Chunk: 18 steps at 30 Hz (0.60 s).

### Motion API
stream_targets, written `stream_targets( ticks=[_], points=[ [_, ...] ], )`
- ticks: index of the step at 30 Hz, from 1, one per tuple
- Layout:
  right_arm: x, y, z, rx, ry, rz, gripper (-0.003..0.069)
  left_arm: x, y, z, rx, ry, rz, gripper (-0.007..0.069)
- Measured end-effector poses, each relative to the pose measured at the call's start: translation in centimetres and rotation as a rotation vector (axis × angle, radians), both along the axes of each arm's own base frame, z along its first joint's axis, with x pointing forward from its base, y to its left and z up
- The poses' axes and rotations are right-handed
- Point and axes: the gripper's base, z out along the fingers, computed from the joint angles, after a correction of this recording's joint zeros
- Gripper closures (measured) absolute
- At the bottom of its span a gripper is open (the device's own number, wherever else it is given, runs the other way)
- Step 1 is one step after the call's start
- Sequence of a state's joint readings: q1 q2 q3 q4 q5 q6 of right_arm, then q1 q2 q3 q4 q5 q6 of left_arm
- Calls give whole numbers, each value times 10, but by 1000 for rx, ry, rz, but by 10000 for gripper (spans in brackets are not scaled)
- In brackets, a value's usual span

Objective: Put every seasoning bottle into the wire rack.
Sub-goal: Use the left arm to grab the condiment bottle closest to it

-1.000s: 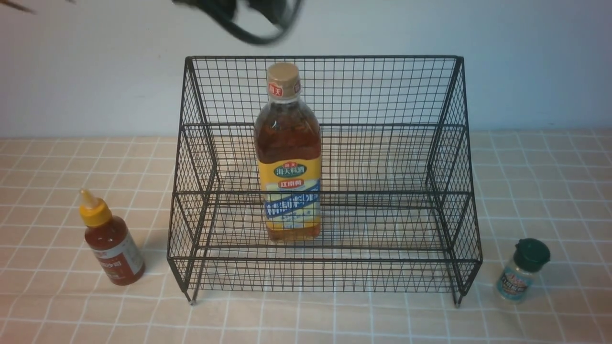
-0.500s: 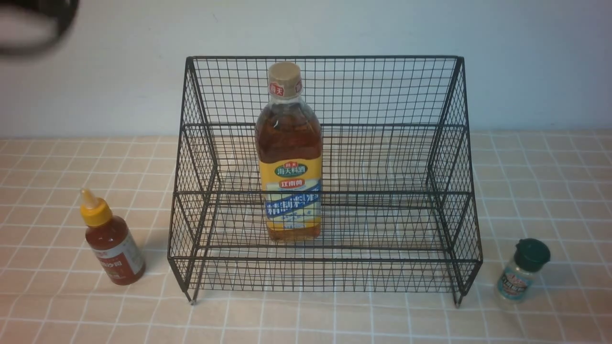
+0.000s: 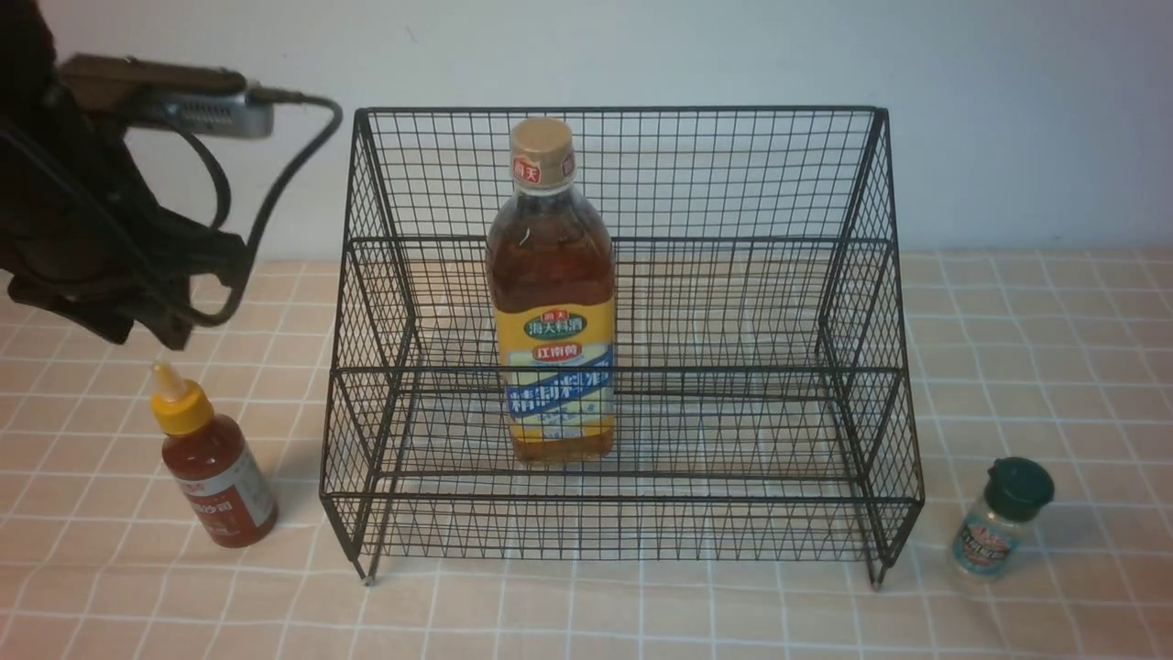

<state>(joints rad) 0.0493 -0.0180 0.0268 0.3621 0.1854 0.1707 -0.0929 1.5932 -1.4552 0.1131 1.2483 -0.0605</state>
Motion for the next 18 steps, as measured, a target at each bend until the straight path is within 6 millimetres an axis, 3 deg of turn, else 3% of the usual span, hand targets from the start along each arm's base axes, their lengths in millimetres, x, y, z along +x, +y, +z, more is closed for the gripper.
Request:
stream_targets(
  ticks=[5,12,18],
  points=[
    [0,0,0,0,0,0,673,13,2,-21,42,60,-2,112],
    [0,0,0,0,0,0,673,30,1,-53,59,139,-5,104],
    [0,0,0,0,1,0,673,39,0,-73,64,189,-7,169]
  ],
)
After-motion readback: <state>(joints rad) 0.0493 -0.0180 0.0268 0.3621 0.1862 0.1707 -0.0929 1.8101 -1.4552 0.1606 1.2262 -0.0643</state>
